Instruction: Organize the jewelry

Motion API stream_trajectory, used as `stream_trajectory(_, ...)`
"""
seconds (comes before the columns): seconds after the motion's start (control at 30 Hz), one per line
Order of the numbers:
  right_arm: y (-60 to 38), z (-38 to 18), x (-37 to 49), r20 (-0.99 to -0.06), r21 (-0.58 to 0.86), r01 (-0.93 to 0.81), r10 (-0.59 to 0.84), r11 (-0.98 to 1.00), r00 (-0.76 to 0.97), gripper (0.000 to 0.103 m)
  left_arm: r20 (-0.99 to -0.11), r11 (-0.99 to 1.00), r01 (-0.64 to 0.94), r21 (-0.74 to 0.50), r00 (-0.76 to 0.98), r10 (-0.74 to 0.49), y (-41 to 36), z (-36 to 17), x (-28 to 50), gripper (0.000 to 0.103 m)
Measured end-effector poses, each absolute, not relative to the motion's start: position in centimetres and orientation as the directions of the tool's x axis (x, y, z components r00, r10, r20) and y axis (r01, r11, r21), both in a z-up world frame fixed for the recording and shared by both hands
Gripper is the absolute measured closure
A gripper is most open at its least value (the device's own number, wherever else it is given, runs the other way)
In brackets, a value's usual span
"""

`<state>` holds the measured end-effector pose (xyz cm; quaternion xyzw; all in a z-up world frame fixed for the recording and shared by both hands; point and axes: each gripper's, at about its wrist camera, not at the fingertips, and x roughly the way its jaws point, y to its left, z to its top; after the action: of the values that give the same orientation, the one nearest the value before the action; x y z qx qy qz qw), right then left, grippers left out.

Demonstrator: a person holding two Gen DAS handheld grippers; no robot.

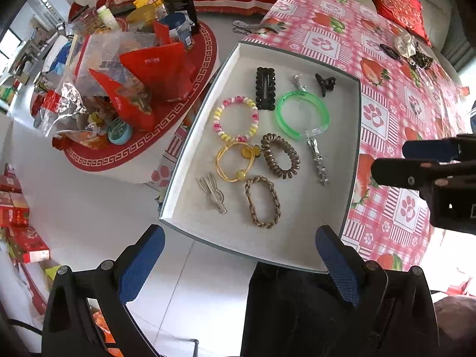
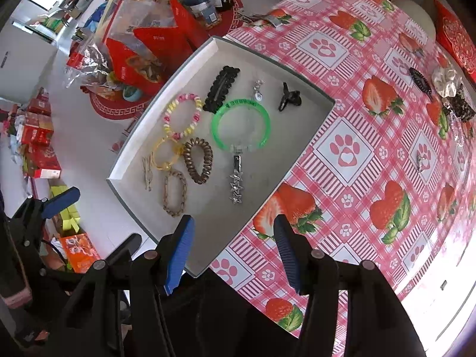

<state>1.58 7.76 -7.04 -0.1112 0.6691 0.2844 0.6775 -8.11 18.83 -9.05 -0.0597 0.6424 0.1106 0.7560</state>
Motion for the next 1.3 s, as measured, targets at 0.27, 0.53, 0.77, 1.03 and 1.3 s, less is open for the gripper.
stream_trajectory(0.27, 7.1, -4.3, 1.3, -0.964, 0.205, -0.555, 0.265, 0.806, 0.030, 0.033, -0.968, 0.959, -0.277, 0.068, 0.213, 0.130, 18.8, -6.4, -8.2, 0.000)
stream_trajectory(0.53, 4.7, -0.8, 0.0, -0.943, 0.121, -0.604, 0.281, 0.787, 0.177, 0.023, -0.946, 0.929, -0.364, 0.060, 0.277, 0.169, 17.9, -3.3, -9.1, 0.000)
stream_trajectory(0.77, 2.6, 0.2, -0.8, -0.934, 0.124, -0.584, 0.292, 0.802, 0.203, 0.021, -0.940, 0.923, -0.379, 0.069, 0.284, 0.187, 16.5, -2.3, -9.8, 0.000)
stream_trajectory(1.03, 0.8, 0.9, -1.5, -0.916, 0.117, -0.568, 0.310, 0.814, 0.256, 0.012, -0.937, 0.918, -0.390, 0.069, 0.290, 0.194, 15.6, -1.8, -10.7, 0.000)
stream_trajectory(1.3, 0.6, 0.9, -2.4, -0.921, 0.093, -0.583, 0.292, 0.807, 0.257, 0.012, -0.936, 0.917, -0.392, 0.076, 0.289, 0.201, 15.0, -1.8, -11.2, 0.000)
